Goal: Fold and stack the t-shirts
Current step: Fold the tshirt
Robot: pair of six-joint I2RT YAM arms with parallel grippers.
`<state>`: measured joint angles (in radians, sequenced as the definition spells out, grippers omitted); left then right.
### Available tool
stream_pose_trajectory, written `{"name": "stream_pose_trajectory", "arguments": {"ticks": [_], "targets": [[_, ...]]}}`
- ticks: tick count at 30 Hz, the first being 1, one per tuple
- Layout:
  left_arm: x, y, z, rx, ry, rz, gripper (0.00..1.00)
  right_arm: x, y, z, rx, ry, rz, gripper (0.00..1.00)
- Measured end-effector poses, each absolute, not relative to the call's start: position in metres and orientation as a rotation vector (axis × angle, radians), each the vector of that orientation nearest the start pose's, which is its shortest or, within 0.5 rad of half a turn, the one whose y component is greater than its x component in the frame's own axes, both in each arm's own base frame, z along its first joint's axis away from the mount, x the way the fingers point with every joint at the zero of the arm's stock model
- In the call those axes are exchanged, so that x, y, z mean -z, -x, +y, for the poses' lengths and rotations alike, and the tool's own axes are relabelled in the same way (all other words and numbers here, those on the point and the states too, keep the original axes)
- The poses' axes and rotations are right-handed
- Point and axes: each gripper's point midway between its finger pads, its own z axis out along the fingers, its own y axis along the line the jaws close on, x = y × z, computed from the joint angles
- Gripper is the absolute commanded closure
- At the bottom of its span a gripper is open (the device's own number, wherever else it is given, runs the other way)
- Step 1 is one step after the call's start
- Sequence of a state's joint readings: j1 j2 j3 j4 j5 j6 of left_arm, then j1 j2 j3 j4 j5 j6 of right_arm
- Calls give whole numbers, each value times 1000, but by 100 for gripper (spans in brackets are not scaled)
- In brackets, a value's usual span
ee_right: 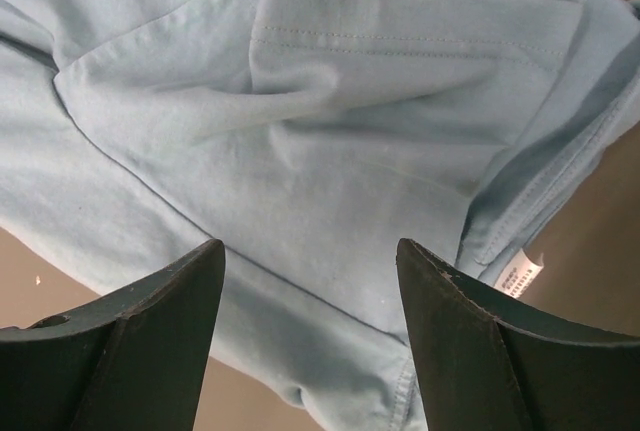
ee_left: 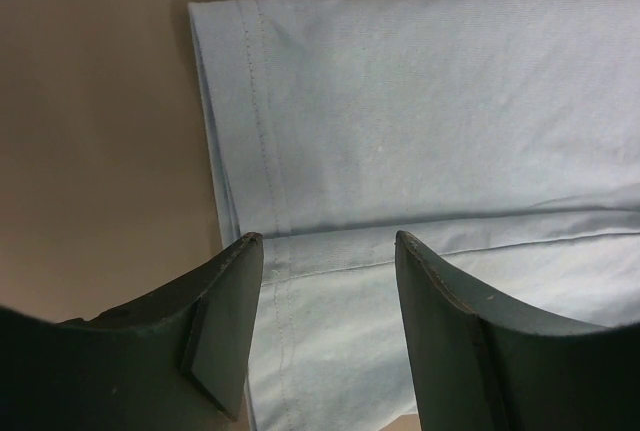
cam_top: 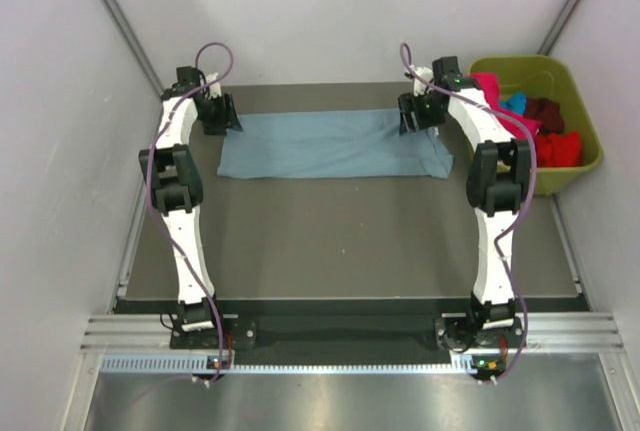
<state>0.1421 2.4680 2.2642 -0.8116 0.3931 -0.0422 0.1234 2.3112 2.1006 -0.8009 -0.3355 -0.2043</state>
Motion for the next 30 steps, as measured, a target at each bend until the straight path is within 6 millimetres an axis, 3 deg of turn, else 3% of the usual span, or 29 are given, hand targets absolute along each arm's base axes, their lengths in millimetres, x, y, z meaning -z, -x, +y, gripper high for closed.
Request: {"name": "stream_pose_trajectory", "arguments": {"ticks": [5,11,16,19,22,30], "targets": [[-63,-571,18,426,83,2541,40,-82,-533,121,-412,537,2498,30],[-58,-569,25,375,96,2559,43,-61,-530,130,-432,546,2534,30],[-45,-567,28,349,111,2585,45,-54,-529,131,-435,547,2549,30],[-37,-568,31,331,109,2594,55,-54,-529,131,-433,542,2550,30],[-34,-567,34,310,102,2601,99,-52,-528,132,-438,530,2555,30],[-32,-563,31,328,85,2597,100,-43,-524,135,-485,428,2589,30]]}}
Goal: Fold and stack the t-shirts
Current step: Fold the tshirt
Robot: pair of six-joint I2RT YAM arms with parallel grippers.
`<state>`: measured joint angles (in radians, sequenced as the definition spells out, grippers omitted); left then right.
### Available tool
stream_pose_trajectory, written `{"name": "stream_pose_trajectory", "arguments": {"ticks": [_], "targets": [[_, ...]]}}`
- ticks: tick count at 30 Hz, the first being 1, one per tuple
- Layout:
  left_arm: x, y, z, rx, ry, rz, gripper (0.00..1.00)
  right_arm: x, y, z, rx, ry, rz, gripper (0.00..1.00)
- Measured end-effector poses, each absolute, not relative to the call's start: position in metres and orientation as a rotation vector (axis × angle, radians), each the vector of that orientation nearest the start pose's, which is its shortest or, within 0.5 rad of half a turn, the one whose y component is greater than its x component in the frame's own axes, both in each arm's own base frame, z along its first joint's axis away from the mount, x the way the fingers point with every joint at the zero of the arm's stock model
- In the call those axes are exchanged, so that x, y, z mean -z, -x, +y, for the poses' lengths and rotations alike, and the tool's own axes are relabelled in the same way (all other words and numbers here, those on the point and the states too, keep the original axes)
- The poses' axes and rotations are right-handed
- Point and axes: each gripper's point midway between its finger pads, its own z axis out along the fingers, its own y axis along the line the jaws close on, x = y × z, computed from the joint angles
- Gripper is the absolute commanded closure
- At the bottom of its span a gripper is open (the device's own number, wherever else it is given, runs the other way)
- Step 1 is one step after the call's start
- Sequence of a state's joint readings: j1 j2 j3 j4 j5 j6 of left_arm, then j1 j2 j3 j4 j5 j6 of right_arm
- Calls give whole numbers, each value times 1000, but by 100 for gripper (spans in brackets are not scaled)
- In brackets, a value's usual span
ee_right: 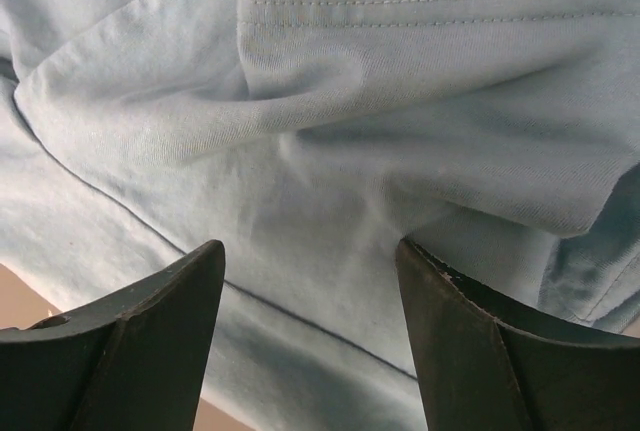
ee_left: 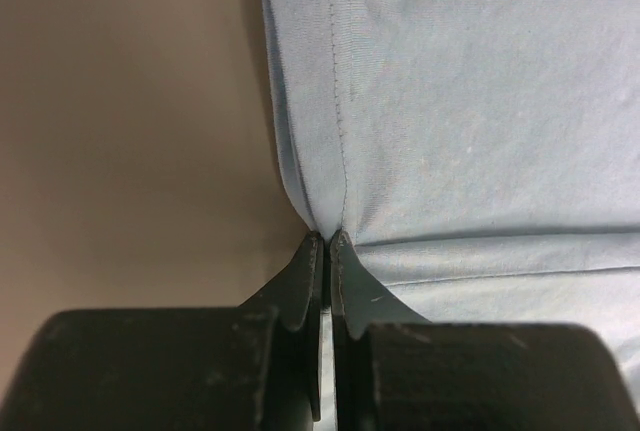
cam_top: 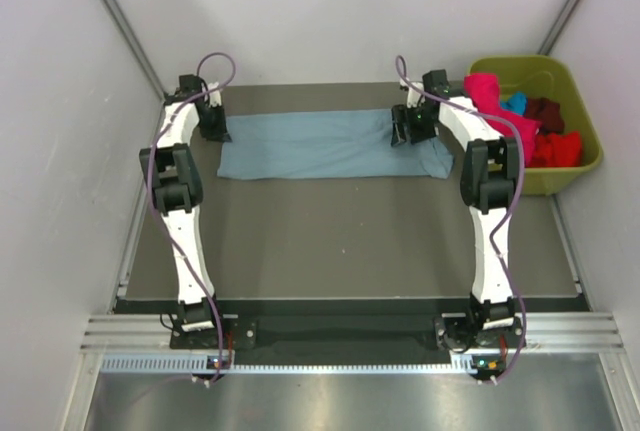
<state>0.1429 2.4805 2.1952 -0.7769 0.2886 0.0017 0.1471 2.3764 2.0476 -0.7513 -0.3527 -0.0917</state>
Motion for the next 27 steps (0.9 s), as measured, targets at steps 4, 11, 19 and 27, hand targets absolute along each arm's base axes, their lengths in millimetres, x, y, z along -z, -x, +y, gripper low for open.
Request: {"name": "stream_pose_trajectory", "arguments": {"ticks": [4,11,19,27], "targets": [[-32,-550,28,335,87,2615,100,-42,-526,136,-492,400,2593,30],[-31,-495,13,369,96,2725,100,-44,-552,141,-521,381,2544,28],[-34,-433,-27,418,22,2847,100,-48,-582,151,-553,389,2460,24],[-48,-380,-49,462,-28,2902,100,-53,-599,157,-577,352,2401,19]]}}
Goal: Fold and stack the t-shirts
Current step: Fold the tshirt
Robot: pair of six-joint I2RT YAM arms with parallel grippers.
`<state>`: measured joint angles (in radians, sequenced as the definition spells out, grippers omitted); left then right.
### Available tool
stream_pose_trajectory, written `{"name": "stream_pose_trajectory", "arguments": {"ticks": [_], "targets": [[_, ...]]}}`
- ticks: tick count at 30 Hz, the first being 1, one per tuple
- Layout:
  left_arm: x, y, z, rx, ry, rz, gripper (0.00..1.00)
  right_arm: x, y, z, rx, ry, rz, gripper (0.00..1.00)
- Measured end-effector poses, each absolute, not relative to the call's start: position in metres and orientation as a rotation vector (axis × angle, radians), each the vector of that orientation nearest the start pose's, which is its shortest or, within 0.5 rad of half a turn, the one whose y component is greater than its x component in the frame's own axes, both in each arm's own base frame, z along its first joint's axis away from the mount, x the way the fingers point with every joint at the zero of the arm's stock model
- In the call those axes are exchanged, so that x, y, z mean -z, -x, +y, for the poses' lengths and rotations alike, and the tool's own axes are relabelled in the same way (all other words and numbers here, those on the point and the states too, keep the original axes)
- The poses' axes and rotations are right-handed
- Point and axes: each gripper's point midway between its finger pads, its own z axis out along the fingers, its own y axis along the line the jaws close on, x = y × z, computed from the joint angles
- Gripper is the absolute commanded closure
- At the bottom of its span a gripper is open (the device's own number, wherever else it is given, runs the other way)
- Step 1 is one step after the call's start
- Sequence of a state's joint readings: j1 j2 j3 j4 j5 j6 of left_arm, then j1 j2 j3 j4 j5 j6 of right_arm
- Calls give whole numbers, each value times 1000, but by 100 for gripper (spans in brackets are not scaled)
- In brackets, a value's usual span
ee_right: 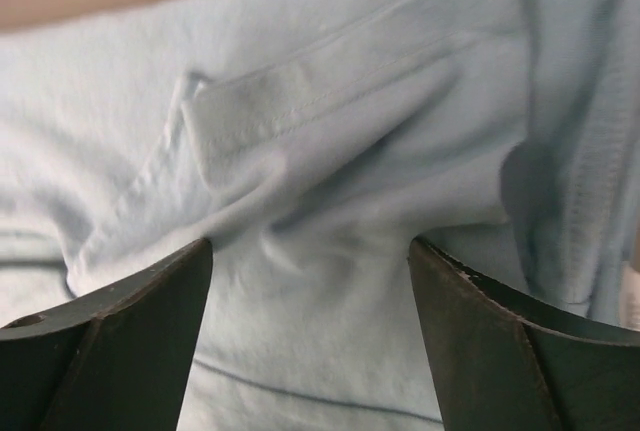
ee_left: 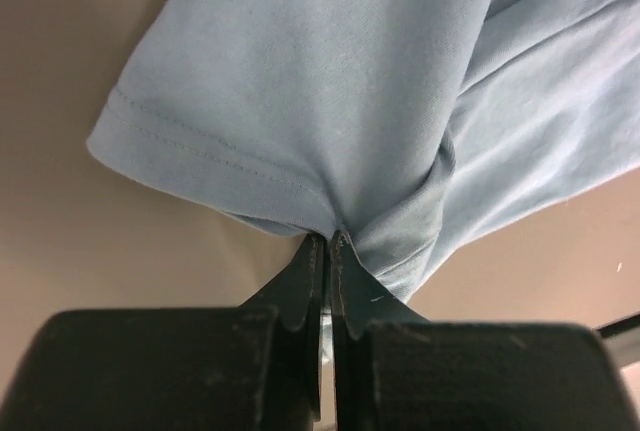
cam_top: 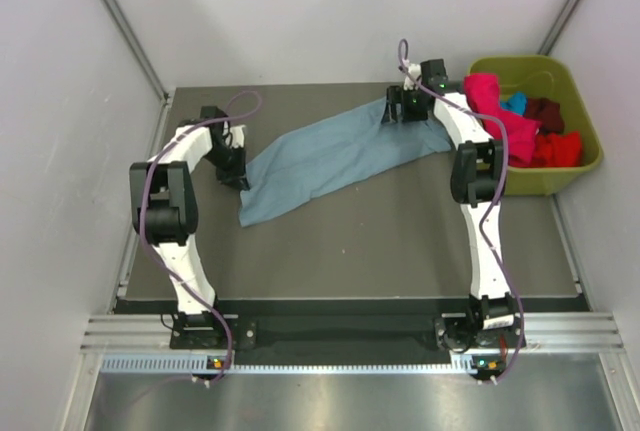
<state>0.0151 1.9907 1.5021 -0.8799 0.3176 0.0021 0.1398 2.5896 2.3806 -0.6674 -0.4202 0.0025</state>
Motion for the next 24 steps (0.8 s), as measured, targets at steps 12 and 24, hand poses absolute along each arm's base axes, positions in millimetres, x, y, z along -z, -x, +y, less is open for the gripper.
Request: {"name": "stream_pose_trajectory", "arguments": {"ticks": [12,24], "targets": [[-68,-317,-49,468,-19,2928,78,-76,-638,159,-570,262,2254,18],[-100,-341,-21,226,-30,2833,61,-104,-612,149,-532,223,2290,13]]}}
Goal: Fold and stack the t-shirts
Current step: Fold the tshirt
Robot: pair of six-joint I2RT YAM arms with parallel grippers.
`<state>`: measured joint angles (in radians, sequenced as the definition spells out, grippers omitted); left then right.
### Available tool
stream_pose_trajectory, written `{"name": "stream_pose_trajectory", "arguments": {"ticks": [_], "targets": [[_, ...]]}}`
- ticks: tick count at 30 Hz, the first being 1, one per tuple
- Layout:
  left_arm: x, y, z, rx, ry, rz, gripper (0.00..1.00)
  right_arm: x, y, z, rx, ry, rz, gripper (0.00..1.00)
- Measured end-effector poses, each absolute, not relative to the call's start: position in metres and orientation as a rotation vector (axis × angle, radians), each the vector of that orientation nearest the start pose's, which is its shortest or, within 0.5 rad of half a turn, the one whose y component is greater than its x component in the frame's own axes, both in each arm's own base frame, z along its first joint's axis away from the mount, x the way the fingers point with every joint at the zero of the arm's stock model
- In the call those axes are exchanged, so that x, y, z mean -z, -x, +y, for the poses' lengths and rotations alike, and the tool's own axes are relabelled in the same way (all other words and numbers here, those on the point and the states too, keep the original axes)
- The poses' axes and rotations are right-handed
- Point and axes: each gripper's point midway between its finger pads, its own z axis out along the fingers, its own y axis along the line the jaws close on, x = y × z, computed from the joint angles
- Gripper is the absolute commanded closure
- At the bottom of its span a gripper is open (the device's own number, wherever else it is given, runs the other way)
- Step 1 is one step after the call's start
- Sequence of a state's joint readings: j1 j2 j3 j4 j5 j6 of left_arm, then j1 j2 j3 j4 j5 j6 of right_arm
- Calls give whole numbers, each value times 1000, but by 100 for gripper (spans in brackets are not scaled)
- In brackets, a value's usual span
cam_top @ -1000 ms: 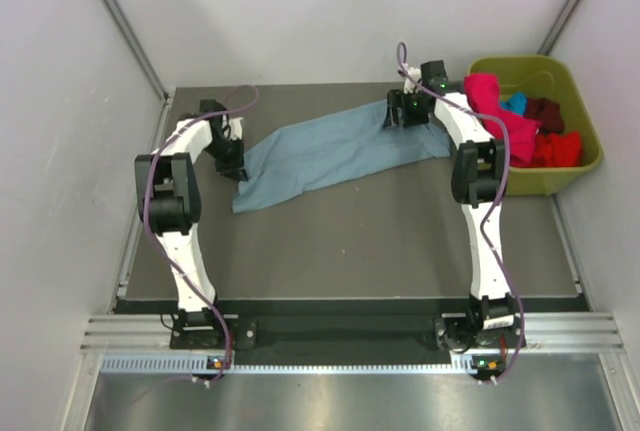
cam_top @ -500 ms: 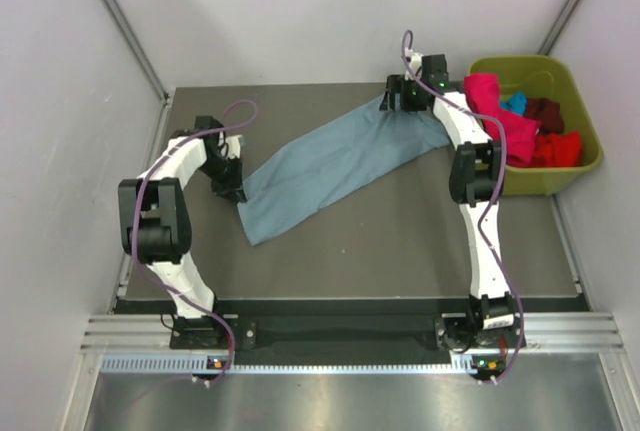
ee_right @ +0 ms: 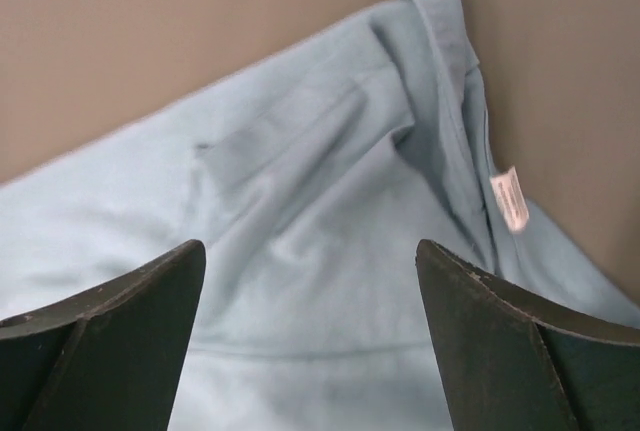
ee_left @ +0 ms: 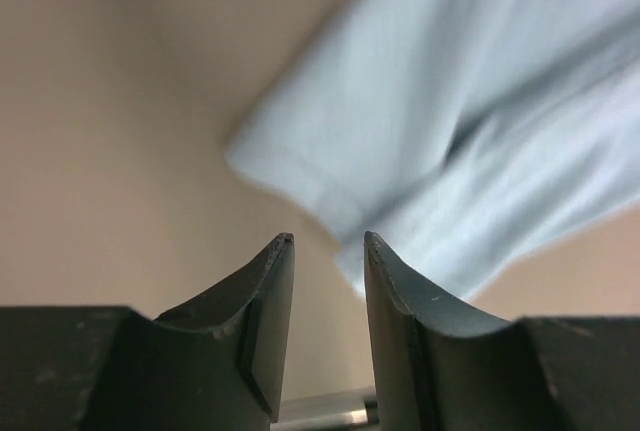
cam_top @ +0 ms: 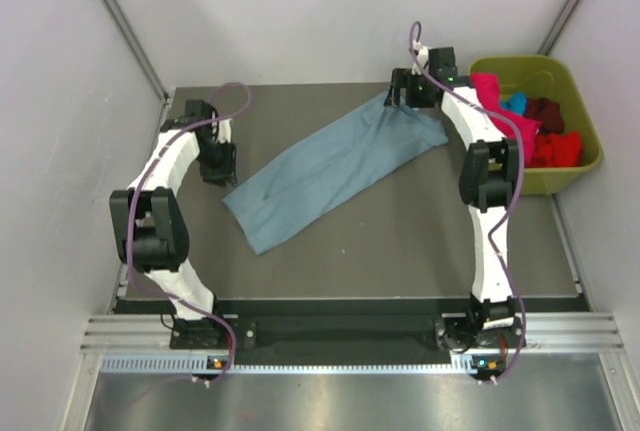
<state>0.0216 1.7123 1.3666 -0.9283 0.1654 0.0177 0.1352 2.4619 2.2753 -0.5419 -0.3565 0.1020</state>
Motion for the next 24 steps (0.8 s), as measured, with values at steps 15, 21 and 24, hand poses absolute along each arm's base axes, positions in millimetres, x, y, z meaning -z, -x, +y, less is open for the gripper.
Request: {"name": "stream_pose_trajectory", "arguments": {"ticks": [15,21,24], "targets": [[-28,-448,-13,229,-56,2925,72,-88,-504,135,-659,31,2530,13],[-24,-451,-7,247,-61,2940,90,-73,-500,126,-647,-6,2573,12],[-23,-445,-7,270,-61,2955,78,-65,-510,124,-634,-11,2574,12]]}}
